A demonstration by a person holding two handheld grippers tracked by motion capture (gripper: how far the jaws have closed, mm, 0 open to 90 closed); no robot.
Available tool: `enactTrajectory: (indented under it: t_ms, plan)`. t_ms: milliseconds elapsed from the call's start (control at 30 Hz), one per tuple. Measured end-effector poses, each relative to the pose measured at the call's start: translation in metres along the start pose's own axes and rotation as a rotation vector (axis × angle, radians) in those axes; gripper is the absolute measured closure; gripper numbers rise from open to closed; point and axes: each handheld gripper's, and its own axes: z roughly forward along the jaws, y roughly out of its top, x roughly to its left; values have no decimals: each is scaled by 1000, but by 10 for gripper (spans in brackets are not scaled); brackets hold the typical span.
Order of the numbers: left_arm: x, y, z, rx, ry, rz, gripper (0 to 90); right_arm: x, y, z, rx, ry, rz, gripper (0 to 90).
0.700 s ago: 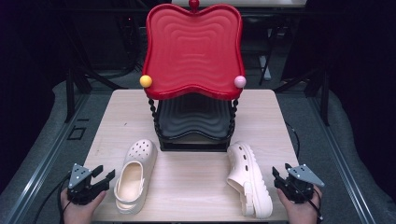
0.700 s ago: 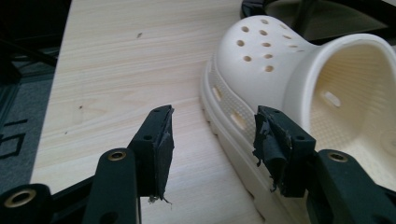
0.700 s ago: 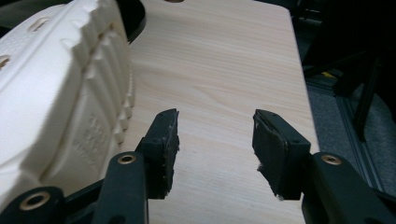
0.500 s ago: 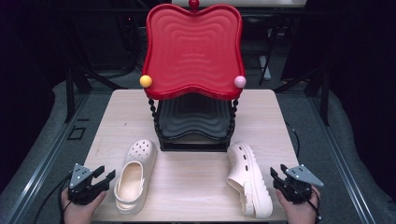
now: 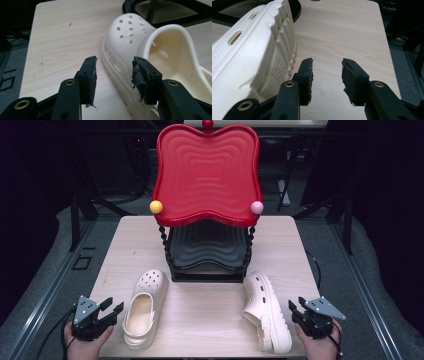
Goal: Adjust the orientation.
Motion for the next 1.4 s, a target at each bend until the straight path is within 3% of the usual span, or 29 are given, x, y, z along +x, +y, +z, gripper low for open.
enactTrajectory:
  t_ms: [400,533,633,833,1167,1400]
  plan:
    - [-19,5,19,40,-45,23,567,-3,-1,1,-1,12,33,598]
    - [-24,8,27,55,-36,23,602,-2,-1,2,-4,14,39,596]
    - [-28,9,32,76,-24,48,633,-2,-2,2,-3,17,42,593]
    - [-25,10,35,69,-3,49,733,-3,-2,2,-4,16,48,590]
    - [-29,12,28,91,27,57,817,-5,-2,1,-10,16,60,588]
    - [-38,10,16,87,1,44,831,-6,-3,0,-18,15,63,587]
